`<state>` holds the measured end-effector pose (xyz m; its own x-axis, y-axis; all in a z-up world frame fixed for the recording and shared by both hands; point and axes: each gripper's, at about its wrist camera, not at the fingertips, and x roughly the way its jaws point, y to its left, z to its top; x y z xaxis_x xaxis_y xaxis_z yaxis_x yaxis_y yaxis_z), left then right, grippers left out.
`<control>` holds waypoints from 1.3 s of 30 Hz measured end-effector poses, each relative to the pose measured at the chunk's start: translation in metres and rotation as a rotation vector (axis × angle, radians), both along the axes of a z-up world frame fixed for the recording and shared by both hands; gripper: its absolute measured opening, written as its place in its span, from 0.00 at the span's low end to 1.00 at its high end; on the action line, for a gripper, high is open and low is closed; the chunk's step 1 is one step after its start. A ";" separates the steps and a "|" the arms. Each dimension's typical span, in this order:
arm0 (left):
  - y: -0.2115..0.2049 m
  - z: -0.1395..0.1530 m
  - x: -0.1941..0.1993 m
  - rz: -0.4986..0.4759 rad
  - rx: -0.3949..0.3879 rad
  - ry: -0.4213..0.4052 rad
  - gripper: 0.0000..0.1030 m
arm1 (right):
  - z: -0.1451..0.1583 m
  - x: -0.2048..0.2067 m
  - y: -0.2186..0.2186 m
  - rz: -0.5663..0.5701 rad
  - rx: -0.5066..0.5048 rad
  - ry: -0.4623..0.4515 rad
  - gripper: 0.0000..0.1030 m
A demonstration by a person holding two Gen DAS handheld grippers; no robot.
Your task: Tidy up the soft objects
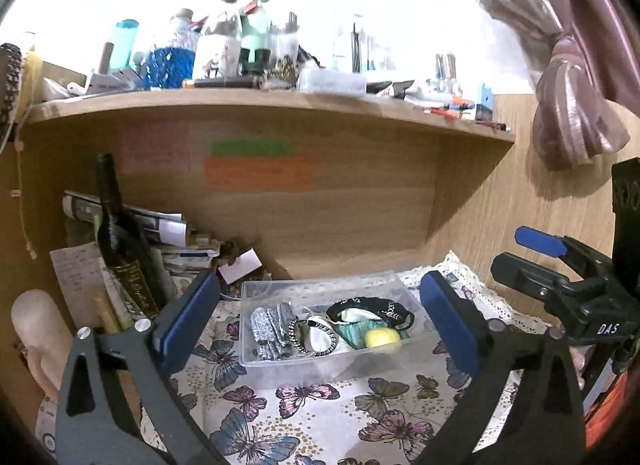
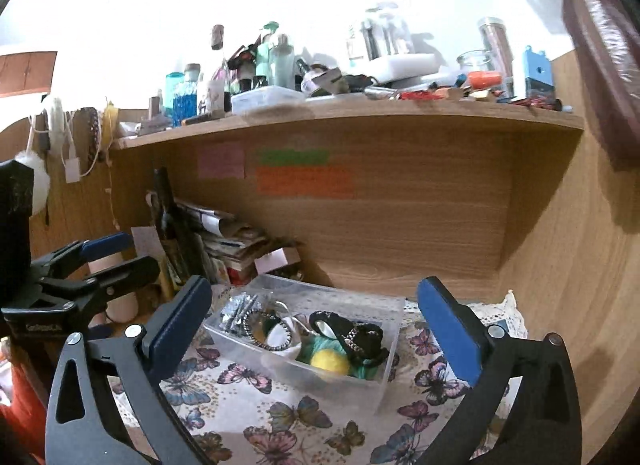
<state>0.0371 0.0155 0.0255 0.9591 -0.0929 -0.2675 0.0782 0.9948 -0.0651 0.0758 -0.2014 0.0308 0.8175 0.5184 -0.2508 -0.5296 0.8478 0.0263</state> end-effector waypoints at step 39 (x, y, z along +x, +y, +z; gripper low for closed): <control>0.005 -0.007 -0.013 0.028 -0.010 0.004 1.00 | -0.007 -0.013 0.005 0.002 0.011 -0.010 1.00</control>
<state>0.0241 0.0203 0.0189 0.9604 -0.0687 -0.2700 0.0500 0.9959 -0.0756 0.0631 -0.1968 0.0237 0.8191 0.5226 -0.2368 -0.5315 0.8465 0.0297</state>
